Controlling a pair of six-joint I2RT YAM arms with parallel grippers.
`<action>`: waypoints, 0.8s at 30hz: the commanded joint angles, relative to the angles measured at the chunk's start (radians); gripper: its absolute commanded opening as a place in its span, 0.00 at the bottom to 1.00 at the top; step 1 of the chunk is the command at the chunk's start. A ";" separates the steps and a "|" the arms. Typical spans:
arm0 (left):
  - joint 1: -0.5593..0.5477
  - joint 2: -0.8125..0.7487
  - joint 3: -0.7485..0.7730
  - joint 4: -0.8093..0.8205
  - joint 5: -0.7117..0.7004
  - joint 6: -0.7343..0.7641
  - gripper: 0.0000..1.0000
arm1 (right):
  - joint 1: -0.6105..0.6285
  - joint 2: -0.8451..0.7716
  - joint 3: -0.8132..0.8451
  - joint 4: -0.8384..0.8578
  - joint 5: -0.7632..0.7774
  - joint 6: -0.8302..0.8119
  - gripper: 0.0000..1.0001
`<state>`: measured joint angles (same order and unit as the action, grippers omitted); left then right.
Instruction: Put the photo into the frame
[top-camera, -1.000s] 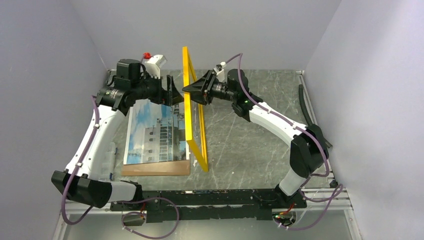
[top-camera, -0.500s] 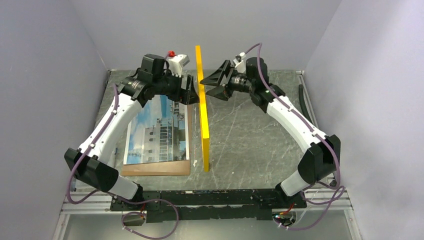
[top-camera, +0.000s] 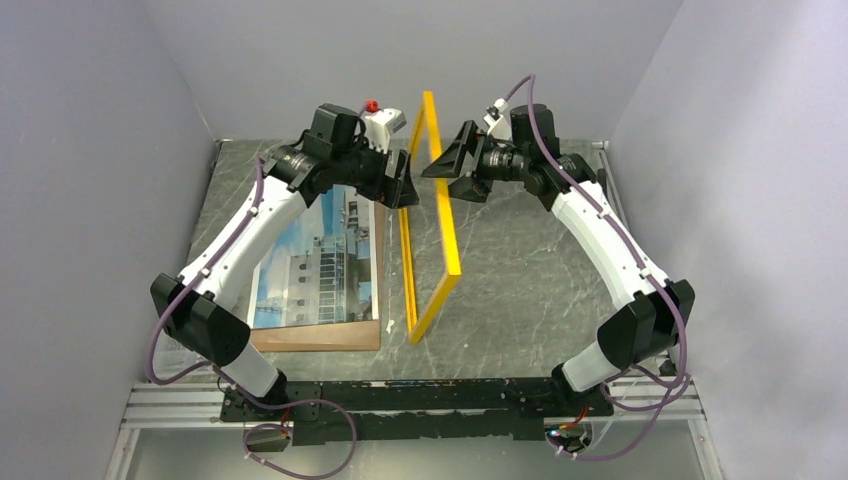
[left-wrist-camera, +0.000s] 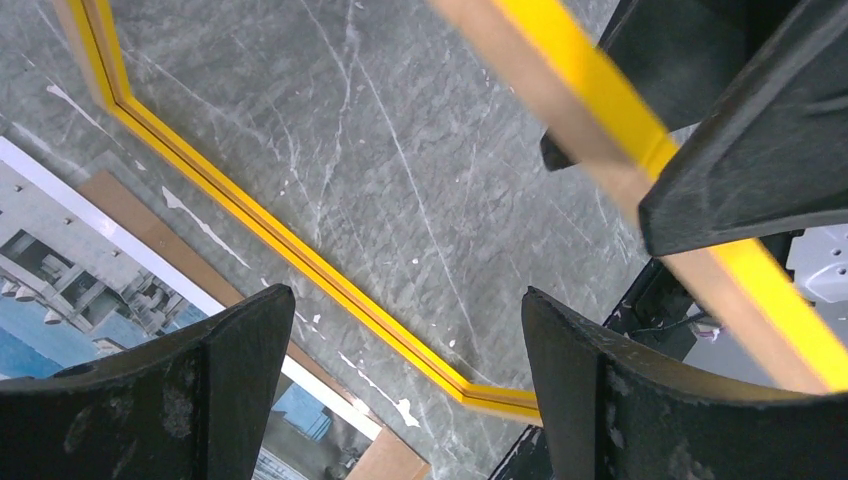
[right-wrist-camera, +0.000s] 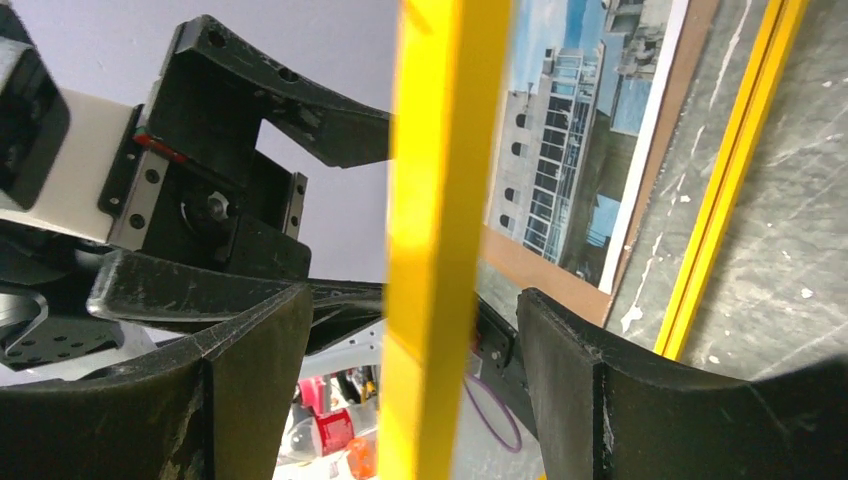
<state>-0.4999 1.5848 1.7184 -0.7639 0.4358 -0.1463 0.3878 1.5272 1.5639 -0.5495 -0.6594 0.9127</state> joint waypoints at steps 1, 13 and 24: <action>-0.012 0.011 0.024 0.035 -0.022 0.023 0.89 | -0.022 0.003 0.101 -0.112 0.005 -0.106 0.79; -0.002 -0.047 -0.185 0.052 -0.165 0.086 0.87 | -0.069 0.012 0.162 -0.427 0.257 -0.373 0.48; 0.093 -0.044 -0.337 0.105 -0.191 0.134 0.85 | -0.093 -0.013 -0.043 -0.484 0.461 -0.635 0.19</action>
<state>-0.4175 1.5719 1.4120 -0.7136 0.2733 -0.0483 0.2882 1.5368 1.5848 -0.9733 -0.3744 0.4168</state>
